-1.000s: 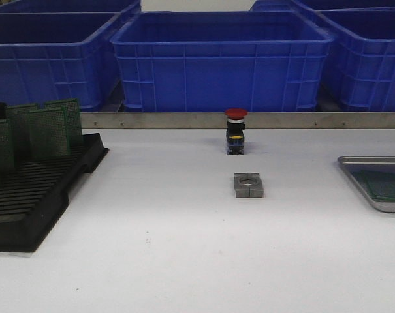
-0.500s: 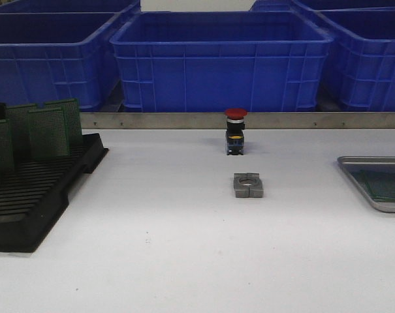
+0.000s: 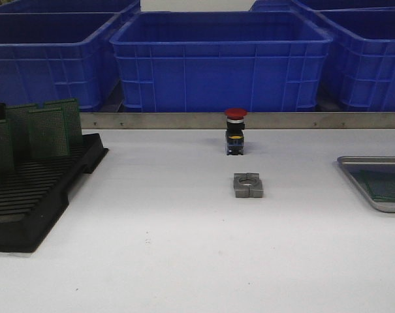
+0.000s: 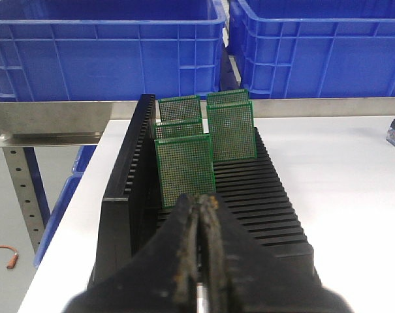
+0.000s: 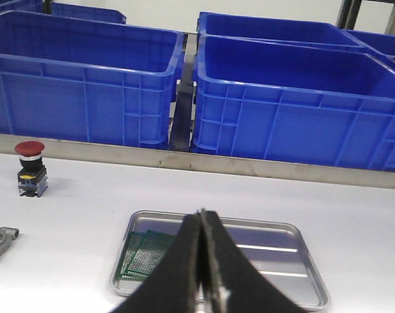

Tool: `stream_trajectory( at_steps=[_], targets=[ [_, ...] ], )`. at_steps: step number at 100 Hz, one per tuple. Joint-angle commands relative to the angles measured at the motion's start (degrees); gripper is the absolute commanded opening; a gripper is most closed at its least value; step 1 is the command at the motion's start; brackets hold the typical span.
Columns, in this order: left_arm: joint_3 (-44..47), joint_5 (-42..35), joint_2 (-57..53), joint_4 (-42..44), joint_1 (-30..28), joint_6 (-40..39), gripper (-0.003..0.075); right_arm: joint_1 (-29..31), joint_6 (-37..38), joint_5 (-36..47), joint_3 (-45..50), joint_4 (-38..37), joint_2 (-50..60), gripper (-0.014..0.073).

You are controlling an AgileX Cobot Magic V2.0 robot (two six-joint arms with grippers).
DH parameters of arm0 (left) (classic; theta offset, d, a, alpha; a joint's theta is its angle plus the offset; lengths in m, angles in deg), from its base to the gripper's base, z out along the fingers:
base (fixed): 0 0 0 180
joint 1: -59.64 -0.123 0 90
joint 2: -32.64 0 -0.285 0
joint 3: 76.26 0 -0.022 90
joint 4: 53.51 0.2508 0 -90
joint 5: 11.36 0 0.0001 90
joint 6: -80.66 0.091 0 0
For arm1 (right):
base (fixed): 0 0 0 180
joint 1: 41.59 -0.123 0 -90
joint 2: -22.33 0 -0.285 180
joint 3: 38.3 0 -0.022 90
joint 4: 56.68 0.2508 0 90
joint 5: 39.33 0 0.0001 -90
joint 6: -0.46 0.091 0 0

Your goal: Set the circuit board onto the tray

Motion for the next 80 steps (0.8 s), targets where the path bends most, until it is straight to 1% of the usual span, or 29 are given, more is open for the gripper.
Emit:
stream_trajectory(
  at_steps=[1, 6, 20, 80],
  targets=[
    [2.79, -4.31, -1.82, -0.53, 0.50, -0.55, -0.0020, 0.40, 12.11, 3.22, 0.86, -11.08, 2.46, -0.0061],
    [2.79, -4.31, -1.82, -0.53, 0.50, -0.55, -0.0020, 0.40, 13.82, 3.00, 0.98, -12.90, 3.26, -0.0061],
    [2.79, -4.31, -1.82, -0.53, 0.50, -0.55, -0.0020, 0.40, 13.62, 4.35, 0.98, -12.89, 3.19, -0.0061],
    [2.79, -4.31, -1.82, -0.53, 0.50, -0.55, -0.0020, 0.40, 12.70, 3.85, 0.98, -12.89, 3.19, -0.0061]
  ],
)
